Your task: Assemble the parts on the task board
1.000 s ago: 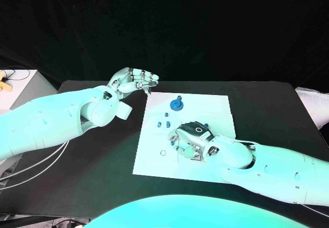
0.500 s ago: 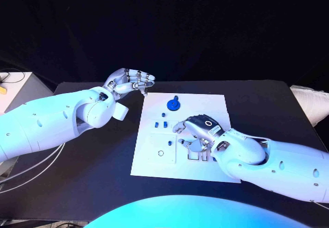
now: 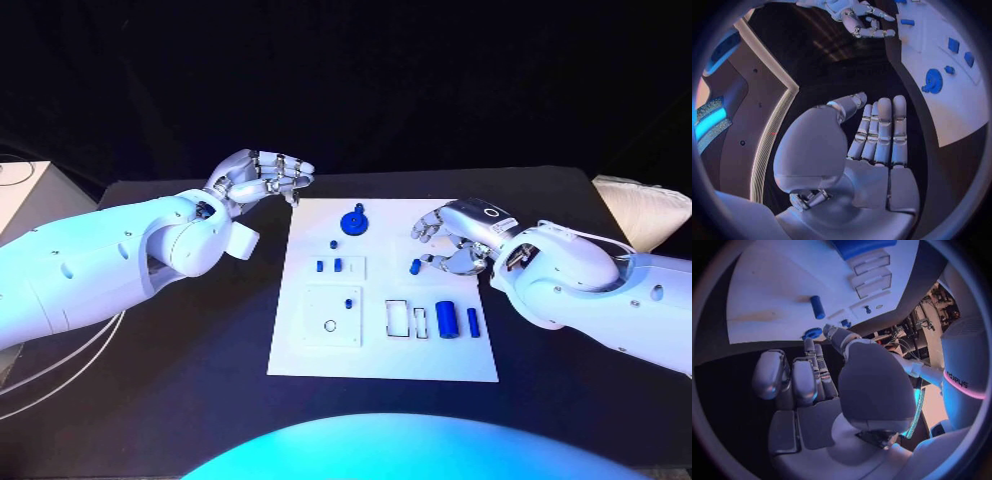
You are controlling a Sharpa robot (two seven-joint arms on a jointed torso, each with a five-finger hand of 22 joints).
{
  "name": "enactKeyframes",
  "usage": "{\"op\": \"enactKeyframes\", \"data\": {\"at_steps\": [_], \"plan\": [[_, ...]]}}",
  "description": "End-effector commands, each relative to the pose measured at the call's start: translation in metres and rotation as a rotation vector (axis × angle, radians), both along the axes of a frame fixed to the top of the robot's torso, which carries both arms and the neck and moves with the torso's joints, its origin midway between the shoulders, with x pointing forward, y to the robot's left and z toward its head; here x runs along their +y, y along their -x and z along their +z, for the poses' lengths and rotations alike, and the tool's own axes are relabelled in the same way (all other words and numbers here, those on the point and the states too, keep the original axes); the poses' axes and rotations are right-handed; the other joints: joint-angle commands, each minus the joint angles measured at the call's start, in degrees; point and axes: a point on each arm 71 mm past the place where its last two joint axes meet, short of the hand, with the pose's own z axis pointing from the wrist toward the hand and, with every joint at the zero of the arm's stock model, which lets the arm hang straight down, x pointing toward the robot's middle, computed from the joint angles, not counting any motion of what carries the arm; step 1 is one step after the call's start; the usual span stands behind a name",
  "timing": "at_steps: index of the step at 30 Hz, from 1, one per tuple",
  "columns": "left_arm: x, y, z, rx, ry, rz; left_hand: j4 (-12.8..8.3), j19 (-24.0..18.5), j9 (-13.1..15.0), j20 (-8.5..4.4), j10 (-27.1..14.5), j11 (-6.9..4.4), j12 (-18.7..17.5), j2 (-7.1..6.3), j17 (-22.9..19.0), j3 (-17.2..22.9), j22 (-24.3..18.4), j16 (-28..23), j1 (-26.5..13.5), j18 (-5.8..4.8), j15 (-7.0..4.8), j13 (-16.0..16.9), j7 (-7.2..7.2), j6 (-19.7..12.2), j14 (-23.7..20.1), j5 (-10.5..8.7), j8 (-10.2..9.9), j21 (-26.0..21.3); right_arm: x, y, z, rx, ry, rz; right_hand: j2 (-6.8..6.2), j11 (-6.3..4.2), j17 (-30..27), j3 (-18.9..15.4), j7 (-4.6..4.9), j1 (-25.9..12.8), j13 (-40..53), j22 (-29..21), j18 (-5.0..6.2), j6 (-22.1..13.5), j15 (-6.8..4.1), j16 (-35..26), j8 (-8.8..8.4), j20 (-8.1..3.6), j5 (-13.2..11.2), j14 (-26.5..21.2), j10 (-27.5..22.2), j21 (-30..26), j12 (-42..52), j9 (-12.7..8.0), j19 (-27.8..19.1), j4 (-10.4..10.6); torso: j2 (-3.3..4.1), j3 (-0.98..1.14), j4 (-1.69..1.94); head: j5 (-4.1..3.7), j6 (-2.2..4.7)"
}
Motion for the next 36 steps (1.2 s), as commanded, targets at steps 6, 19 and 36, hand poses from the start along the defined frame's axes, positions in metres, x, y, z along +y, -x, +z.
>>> {"op": "enactKeyframes", "data": {"at_steps": [6,19,36], "plan": [[-0.002,0.001,-0.001,0.007,0.013,-0.019,0.0,0.3,-0.1,0.02,-0.3,0.13,-0.3,0.13,-0.1,-0.3,0.0,-0.2,0.2,0.38,-0.05,0.0,-0.09,-0.3,-0.4,0.29,0.2,-0.3,-0.003,-0.004,-0.01,0.052,0.104,0.037,0.08,0.07,-0.1,-1.6,-0.21,0.9,-0.1,0.0,-0.59,-0.4,-0.12,0.3,-0.39,-0.06,-0.3,0.8,-0.9,0.1,0.5,-0.1,0.4,0.4,0.16,0.03,0.2,-0.15,0.11],[-0.001,0.002,-0.001,0.01,0.011,-0.018,0.0,0.3,-0.1,0.02,-0.3,0.13,-0.3,0.13,-0.1,-0.3,0.0,-0.2,0.2,0.38,-0.05,0.0,-0.09,-0.3,-0.4,0.29,0.2,-0.3,0.007,-0.003,-0.019,0.072,0.148,0.057,0.95,-0.12,-0.2,-2.0,-0.4,2.0,0.1,0.6,-0.69,0.7,-0.23,0.6,-0.13,-0.15,0.0,0.7,0.0,0.5,1.7,0.1,0.6,1.1,0.12,-0.03,0.08,-0.11,-0.3],[-0.001,0.002,-0.001,0.011,0.011,-0.02,0.1,0.4,-0.1,0.04,-0.4,0.14,-0.3,0.18,-0.2,-0.5,-0.2,-0.3,0.2,0.37,-0.03,-0.1,-0.09,-0.3,-0.4,0.29,0.3,-0.5,0.016,0.0,-0.028,0.093,0.151,0.076,2.06,-1.1,1.4,1.3,-1.14,3.3,0.2,4.6,-1.51,5.6,-0.95,2.2,1.55,-0.81,0.6,1.3,5.1,4.1,3.2,0.9,2.3,2.8,0.1,-0.05,0.13,-0.12,-0.3]]}}
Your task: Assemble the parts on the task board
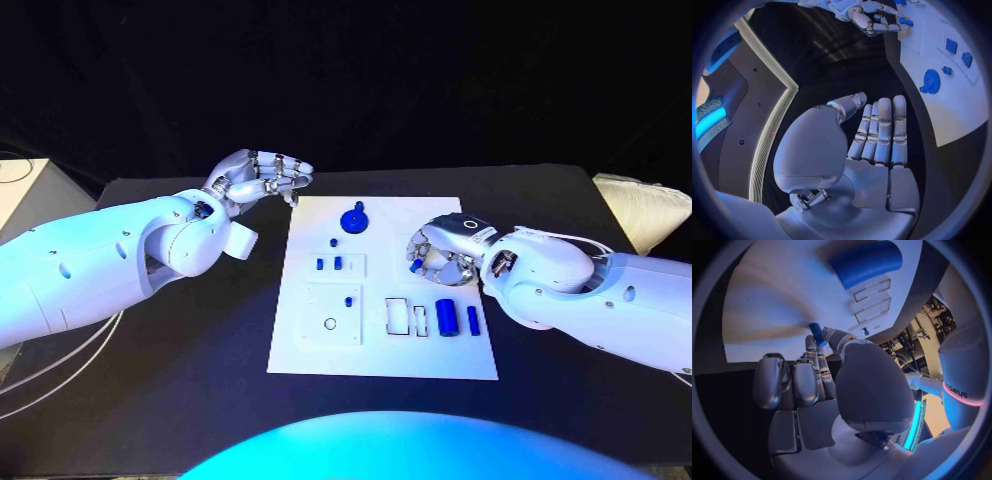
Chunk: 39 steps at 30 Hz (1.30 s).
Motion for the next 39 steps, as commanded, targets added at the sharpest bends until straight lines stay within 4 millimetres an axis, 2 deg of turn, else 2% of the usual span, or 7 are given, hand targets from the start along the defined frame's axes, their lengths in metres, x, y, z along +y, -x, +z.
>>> {"op": "enactKeyframes", "data": {"at_steps": [1,5,6,15,23,31,39], "plan": [[-0.002,0.001,0.001,0.003,0.012,-0.016,-0.1,0.4,-0.1,0.04,-0.4,0.14,-0.3,0.18,-0.1,-0.3,-0.1,-0.3,0.2,0.37,-0.03,-0.1,-0.09,-0.3,-0.4,0.29,0.3,-0.2,0.002,0.002,-0.004,0.01,0.028,0.013,0.19,-0.15,0.2,0.8,-0.18,0.5,0.1,0.6,-0.64,0.9,-0.54,0.4,0.62,-0.22,0.3,1.0,1.1,0.5,0.2,0.2,0.4,0.0,0.01,0.03,0.0,-0.05,0.0],[-0.002,0.001,0.001,0.003,0.012,-0.016,-0.1,0.4,-0.1,0.04,-0.4,0.14,-0.3,0.18,-0.1,-0.3,-0.1,-0.3,0.2,0.37,-0.03,-0.1,-0.09,-0.3,-0.4,0.29,0.3,-0.2,0.003,0.001,-0.005,0.002,0.031,0.01,0.89,-0.46,0.4,1.7,-0.43,1.1,0.2,1.1,-0.73,1.8,-0.8,0.7,1.07,-0.45,-0.2,1.1,2.1,1.0,0.2,0.5,0.6,-0.1,0.02,0.04,-0.01,-0.1,0.0],[-0.002,0.001,0.001,0.003,0.012,-0.015,-0.1,0.4,-0.1,0.04,-0.4,0.14,-0.3,0.18,-0.1,-0.3,-0.1,-0.3,0.2,0.37,-0.03,-0.1,-0.09,-0.3,-0.4,0.29,0.3,-0.2,0.003,0.001,-0.005,-0.001,0.029,0.009,1.4,-0.58,0.5,2.6,-0.59,1.4,0.3,1.3,-0.76,2.1,-0.98,0.8,1.24,-0.58,-2.7,1.1,2.5,1.1,-0.1,0.7,0.6,-0.1,0.04,0.04,-0.01,-0.11,0.0],[-0.002,0.001,0.0,0.004,0.011,-0.015,-0.1,0.4,-0.1,0.04,-0.4,0.14,-0.3,0.18,-0.1,-0.3,-0.1,-0.3,0.2,0.37,-0.03,-0.1,-0.09,-0.3,-0.4,0.29,0.3,-0.2,0.007,0.003,-0.004,-0.058,0.003,-0.01,3.8,-1.49,0.7,5.6,-1.09,3.2,0.9,3.4,-1.16,3.7,-1.73,1.3,3.12,-1.17,-4.4,1.1,5.6,2.9,-0.2,2.2,1.3,-1.6,0.03,0.05,0.04,-0.22,0.0],[-0.002,0.0,0.0,0.004,0.011,-0.014,-0.1,0.4,-0.1,0.04,-0.4,0.14,-0.3,0.18,-0.1,-0.3,-0.1,-0.3,0.2,0.37,-0.03,-0.1,-0.09,-0.3,-0.4,0.29,0.3,-0.2,0.006,0.008,0.003,-0.099,-0.041,-0.02,3.7,-1.57,1.0,6.7,-1.05,3.2,1.2,4.4,-1.38,3.7,-1.82,1.6,3.75,-1.31,-4.5,1.2,6.5,3.8,-0.4,2.9,1.7,-2.3,-0.07,0.04,-0.03,-0.12,0.0],[-0.002,-0.001,0.0,0.003,0.011,-0.012,-0.1,0.4,-0.1,0.04,-0.4,0.14,-0.3,0.18,-0.1,-0.3,-0.1,-0.3,0.2,0.37,-0.03,-0.1,-0.09,-0.3,-0.4,0.29,0.3,-0.2,0.009,0.014,0.026,-0.142,-0.124,-0.013,3.59,-1.58,1.1,6.8,-1.04,3.1,1.3,4.6,-1.43,3.7,-1.83,1.7,3.88,-1.33,-4.6,1.2,6.6,4.1,-0.5,3.0,1.8,-2.4,-0.11,0.01,-0.02,-0.13,0.0],[-0.003,-0.001,-0.001,0.004,0.012,-0.014,-0.1,0.4,-0.1,0.04,-0.4,0.14,-0.3,0.18,-0.1,-0.3,-0.1,-0.3,0.2,0.37,-0.03,-0.1,-0.09,-0.3,-0.4,0.29,0.3,-0.2,0.026,0.026,0.045,-0.139,-0.222,0.042,3.51,-1.58,1.2,7.0,-1.02,3.0,1.3,4.8,-1.48,3.7,-1.83,1.7,3.97,-1.34,-4.5,1.3,6.7,4.3,-0.6,3.2,1.8,-2.5,-0.09,-0.01,-0.07,0.25,0.0]]}}
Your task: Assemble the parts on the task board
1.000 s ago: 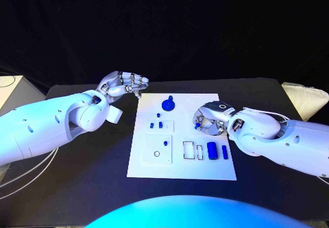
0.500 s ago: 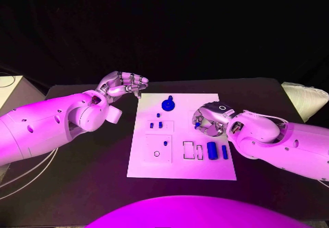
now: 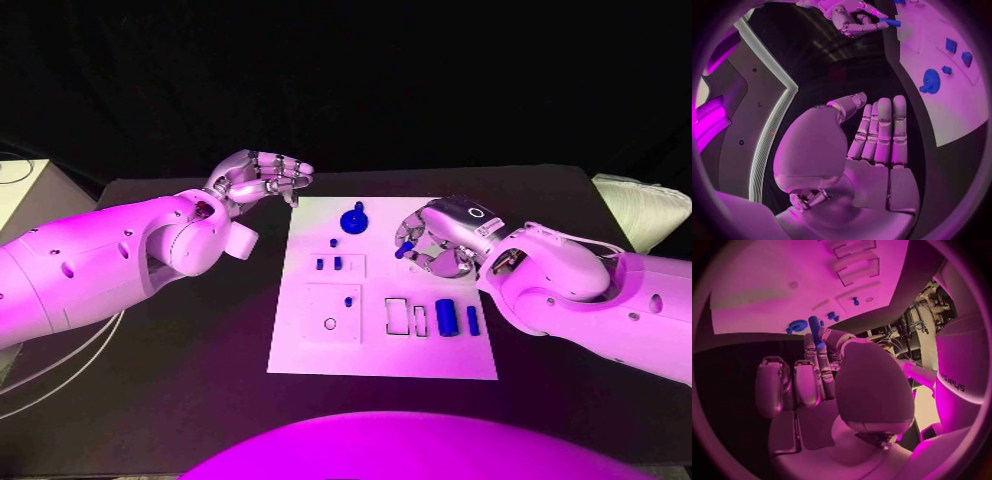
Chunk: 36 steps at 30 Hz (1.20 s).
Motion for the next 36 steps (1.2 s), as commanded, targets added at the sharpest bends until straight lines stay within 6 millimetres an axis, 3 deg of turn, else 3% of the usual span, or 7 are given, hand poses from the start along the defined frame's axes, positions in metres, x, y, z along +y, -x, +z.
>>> {"op": "enactKeyframes", "data": {"at_steps": [1,16,22,26,36], "plan": [[-0.003,0.0,0.0,0.0,0.015,-0.016,-0.1,0.4,-0.1,0.04,-0.4,0.14,-0.3,0.18,-0.1,-0.3,-0.1,-0.3,0.2,0.38,-0.03,-0.1,-0.09,-0.3,-0.4,0.29,0.3,-0.2,0.013,0.006,0.004,0.007,-0.069,0.04,1.45,-2.03,-0.1,0.3,0.15,1.1,0.0,1.3,-0.6,0.2,-0.52,0.2,0.22,-0.21,0.4,1.3,2.6,0.4,-0.2,1.9,0.7,0.0,0.02,-0.01,-0.07,0.42,0.01],[-0.009,0.001,0.0,0.004,0.021,-0.028,-0.1,0.4,-0.1,0.04,-0.4,0.14,-0.3,0.18,-0.1,-0.3,-0.1,-0.3,0.2,0.38,-0.03,-0.1,-0.09,-0.3,-0.4,0.29,0.3,-0.2,0.083,0.038,-0.034,0.133,-0.106,0.223,1.4,-1.93,-0.6,0.9,0.29,0.9,0.1,0.9,-0.47,-0.1,-0.46,0.0,0.39,-0.21,1.0,1.2,2.6,-0.1,-0.6,2.3,0.5,-0.3,0.17,-0.04,0.2,1.84,0.01],[-0.01,0.001,0.0,0.004,0.022,-0.03,-0.1,0.4,-0.1,0.04,-0.4,0.14,-0.3,0.18,-0.1,-0.3,-0.1,-0.3,0.2,0.38,-0.03,-0.1,-0.09,-0.3,-0.4,0.29,0.3,-0.2,0.094,0.045,-0.048,0.165,-0.084,0.253,1.35,-1.91,-0.8,0.9,0.32,0.8,0.1,0.8,-0.45,-0.2,-0.45,-0.1,0.43,-0.2,1.1,1.2,2.6,-0.2,-0.7,2.4,0.4,-0.4,0.16,-0.09,0.1,2.31,0.01],[-0.01,0.001,0.0,0.005,0.022,-0.031,0.0,0.5,-0.1,0.07,-0.4,0.15,-0.3,0.3,-0.2,-0.5,-0.3,-0.3,0.3,0.38,-0.01,-0.2,-0.08,-0.3,-0.5,0.31,0.4,-0.5,0.097,0.048,-0.056,0.184,-0.065,0.261,1.35,-1.91,-0.8,0.9,0.32,0.8,0.1,0.8,-0.45,-0.2,-0.45,-0.1,0.43,-0.2,1.1,1.2,2.6,-0.2,-0.7,2.4,0.4,-0.4,0.22,0.01,0.08,2.78,0.01],[-0.01,0.001,0.0,0.006,0.022,-0.032,0.0,0.5,-0.1,0.07,-0.4,0.15,-0.3,0.3,-0.2,-0.5,-0.3,-0.3,0.3,0.38,-0.01,-0.2,-0.08,-0.3,-0.5,0.31,0.4,-0.5,0.098,0.048,-0.065,0.189,-0.019,0.246,1.35,-1.89,-0.8,1.0,0.33,0.8,0.1,0.8,-0.44,-0.2,-0.44,-0.1,0.46,-0.19,1.2,1.2,2.6,-0.3,-0.7,2.4,0.4,-0.5,0.17,0.07,0.02,2.99,0.01]]}}
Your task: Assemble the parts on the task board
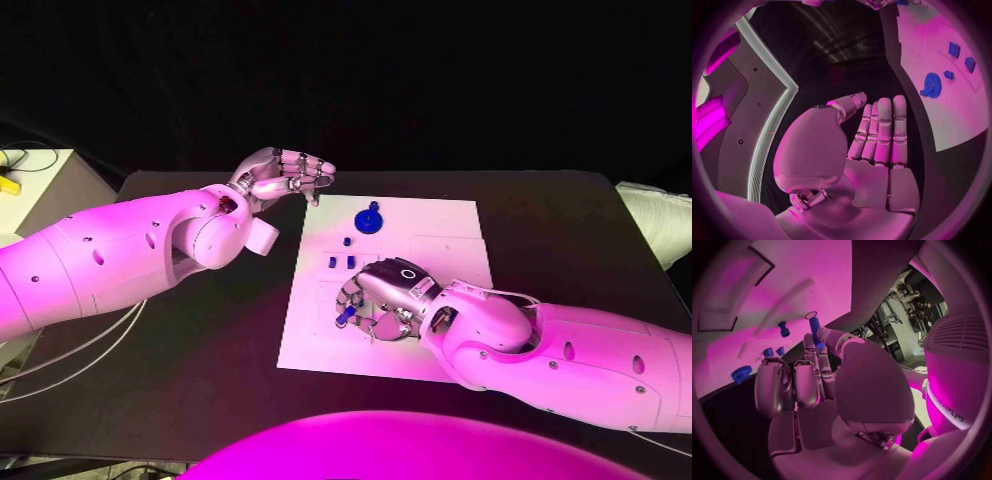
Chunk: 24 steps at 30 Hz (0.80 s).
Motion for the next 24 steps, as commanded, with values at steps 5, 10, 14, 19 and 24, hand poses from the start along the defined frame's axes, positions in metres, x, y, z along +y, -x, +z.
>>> {"op": "enactKeyframes", "data": {"at_steps": [5,10,14,19,24], "plan": [[-0.003,0.001,0.001,0.003,0.014,-0.017,0.0,0.5,-0.1,0.07,-0.4,0.16,-0.3,0.3,-0.1,-0.3,-0.1,-0.3,0.2,0.37,0.0,-0.1,-0.07,-0.3,-0.5,0.3,0.2,-0.2,0.002,0.0,-0.004,-0.012,0.057,0.012,1.42,-2.04,0.0,0.2,0.41,0.6,0.1,0.9,-0.46,0.0,-0.46,-0.1,0.3,-0.19,0.2,1.1,2.5,-0.2,0.0,0.4,0.4,0.0,-0.01,0.02,0.01,0.04,0.01],[-0.003,0.001,0.001,0.004,0.014,-0.017,0.0,0.5,-0.1,0.07,-0.4,0.16,-0.3,0.3,-0.1,-0.3,-0.1,-0.3,0.2,0.37,0.0,-0.1,-0.07,-0.3,-0.5,0.3,0.2,-0.2,0.003,0.0,-0.006,-0.013,0.065,0.011,1.42,-2.04,0.0,0.2,0.41,0.6,0.1,0.9,-0.46,0.0,-0.46,-0.1,0.3,-0.19,0.2,1.1,2.5,-0.2,0.0,0.4,0.4,0.0,0.01,-0.04,0.03,0.11,0.01],[-0.002,0.001,0.001,0.004,0.014,-0.017,0.0,0.5,-0.1,0.07,-0.4,0.16,-0.3,0.3,-0.1,-0.3,-0.1,-0.3,0.2,0.37,0.0,-0.1,-0.07,-0.3,-0.5,0.3,0.2,-0.2,0.004,0.0,-0.007,-0.017,0.07,0.007,1.38,-2.03,-0.1,0.2,0.41,0.6,0.1,0.8,-0.45,0.0,-0.44,-0.1,0.35,-0.18,0.3,1.1,2.5,-0.2,0.0,0.5,0.4,-0.1,-0.01,-0.05,0.03,0.17,0.01],[-0.002,0.001,0.001,0.004,0.013,-0.016,0.0,0.5,-0.1,0.07,-0.4,0.16,-0.3,0.3,-0.1,-0.3,-0.1,-0.3,0.2,0.37,0.0,-0.1,-0.07,-0.3,-0.5,0.3,0.2,-0.2,0.006,0.001,-0.012,-0.015,0.079,0.005,1.38,-2.03,-0.1,0.2,0.41,0.6,0.1,0.8,-0.45,0.0,-0.44,-0.1,0.35,-0.18,0.3,1.1,2.5,-0.2,0.0,0.5,0.4,-0.1,0.02,-0.05,0.1,0.37,0.01],[-0.001,0.001,0.001,0.004,0.013,-0.015,0.0,0.5,-0.1,0.07,-0.4,0.16,-0.3,0.3,-0.1,-0.3,-0.1,-0.3,0.2,0.37,0.0,-0.1,-0.07,-0.3,-0.5,0.3,0.2,-0.2,0.008,0.002,-0.015,-0.014,0.088,0.006,1.38,-2.03,-0.1,0.2,0.41,0.6,0.1,0.8,-0.45,0.0,-0.44,-0.1,0.35,-0.18,0.3,1.1,2.5,-0.2,0.0,0.5,0.4,-0.1,0.02,-0.06,0.06,0.48,0.01]]}}
